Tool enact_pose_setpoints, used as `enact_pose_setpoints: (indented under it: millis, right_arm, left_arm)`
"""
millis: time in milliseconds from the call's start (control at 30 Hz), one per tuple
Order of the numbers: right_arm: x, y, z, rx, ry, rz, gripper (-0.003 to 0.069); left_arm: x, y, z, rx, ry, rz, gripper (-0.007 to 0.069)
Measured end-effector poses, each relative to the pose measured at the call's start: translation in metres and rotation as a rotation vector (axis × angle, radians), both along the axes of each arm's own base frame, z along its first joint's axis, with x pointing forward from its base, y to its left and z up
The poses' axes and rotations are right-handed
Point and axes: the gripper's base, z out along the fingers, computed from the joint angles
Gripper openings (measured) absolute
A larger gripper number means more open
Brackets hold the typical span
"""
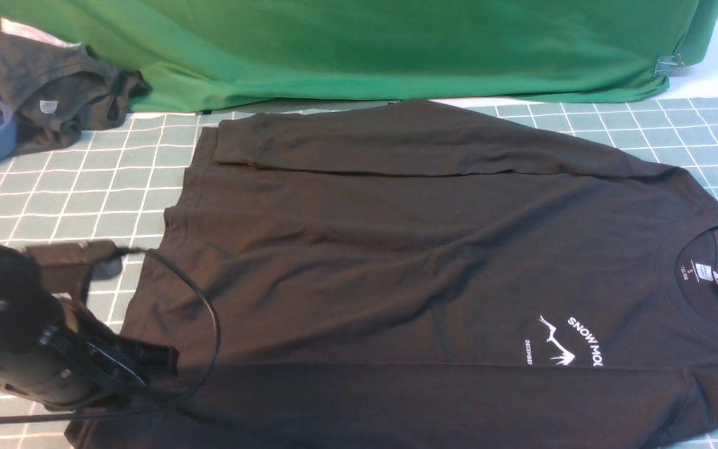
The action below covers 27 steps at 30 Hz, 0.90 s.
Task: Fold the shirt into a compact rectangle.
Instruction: 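Fold the left side of the black T-shirt inward over its body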
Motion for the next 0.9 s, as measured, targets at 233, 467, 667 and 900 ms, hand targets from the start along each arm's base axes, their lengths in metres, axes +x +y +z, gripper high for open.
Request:
enact_pose_setpoints:
  millis: [233,467,667,900]
  right_arm:
    - [0.001,0.000,0.001,0.004,-0.014,-0.005,0.0039]
    - [0.002,0.000,0.002,0.009,-0.030,-0.010,0.0039]
    - [0.002,0.000,0.003,0.009,-0.030,-0.010,0.0039]
    - [0.002,0.000,0.003,0.009,-0.030,-0.010,0.0039]
  left_arm:
    - [0.010,-0.002,0.054,-0.034,-0.158,0.005,0.0006]
    - [0.051,-0.008,0.097,-0.022,-0.278,-0.011,0.0006]
    - [0.098,-0.012,0.102,0.038,-0.286,-0.030,0.0006]
    - [0.149,-0.013,0.088,0.093,-0.262,-0.032,0.0006]
